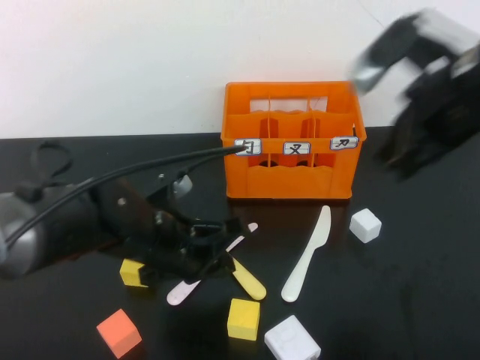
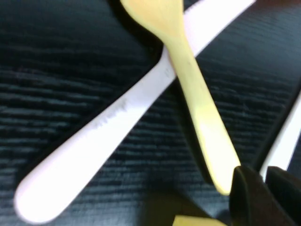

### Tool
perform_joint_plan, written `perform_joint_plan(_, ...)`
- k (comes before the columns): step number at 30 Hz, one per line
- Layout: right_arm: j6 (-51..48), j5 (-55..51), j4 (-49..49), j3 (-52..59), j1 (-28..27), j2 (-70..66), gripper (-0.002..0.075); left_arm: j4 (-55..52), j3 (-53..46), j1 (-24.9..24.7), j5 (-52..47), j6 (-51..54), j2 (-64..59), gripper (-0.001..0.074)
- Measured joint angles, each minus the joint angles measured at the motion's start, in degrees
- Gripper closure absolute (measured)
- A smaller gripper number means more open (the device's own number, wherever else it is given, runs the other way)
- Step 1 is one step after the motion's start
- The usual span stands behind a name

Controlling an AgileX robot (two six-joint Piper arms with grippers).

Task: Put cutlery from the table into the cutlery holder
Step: Pick up the spoon

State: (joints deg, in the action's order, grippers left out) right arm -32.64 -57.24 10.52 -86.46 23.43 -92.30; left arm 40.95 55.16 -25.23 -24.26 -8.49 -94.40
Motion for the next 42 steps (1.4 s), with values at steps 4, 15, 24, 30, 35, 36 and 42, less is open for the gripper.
perform_joint_plan(4, 0.0, -3.7, -1.8, 0.0, -7.3, 5.7, 0.0728, -0.6, 3.7, -0.3, -1.2, -2.1, -4.5, 0.0598)
perform_joint_plan(15, -2.3, -7.4, 2.7, 0.0, -20.2, 10.9, 0.0728, -5.7, 10.8, -0.4, -3.9, -9.1, -8.6, 0.0347)
perform_joint_plan(24, -8.4, -7.9, 13.9, 0.0, -20.3, 10.8, 0.0728, -25.8, 17.5, -2.7, -11.5, -28.3, -12.9, 0.0339)
perform_joint_plan(30, -9.0, -9.3, 14.9, 0.0, -20.3, 10.8, 0.0728, -30.1, 21.2, -4.2, -14.1, -34.6, -16.9, 0.034)
perform_joint_plan(35, -9.0, -9.7, 15.6, 0.0, -20.3, 10.8, 0.0728, -37.6, 24.8, -6.0, -17.5, -37.8, -18.7, 0.0341)
perform_joint_plan(36, -9.0, -9.7, 15.8, 0.0, -20.3, 10.8, 0.0728, -39.4, 25.2, -6.6, -18.3, -38.3, -19.0, 0.0341)
perform_joint_plan(42, -9.1, -10.0, 16.5, 0.0, -20.3, 10.8, 0.0728, -50.3, 29.1, -9.8, -25.4, -39.9, -20.1, 0.0407)
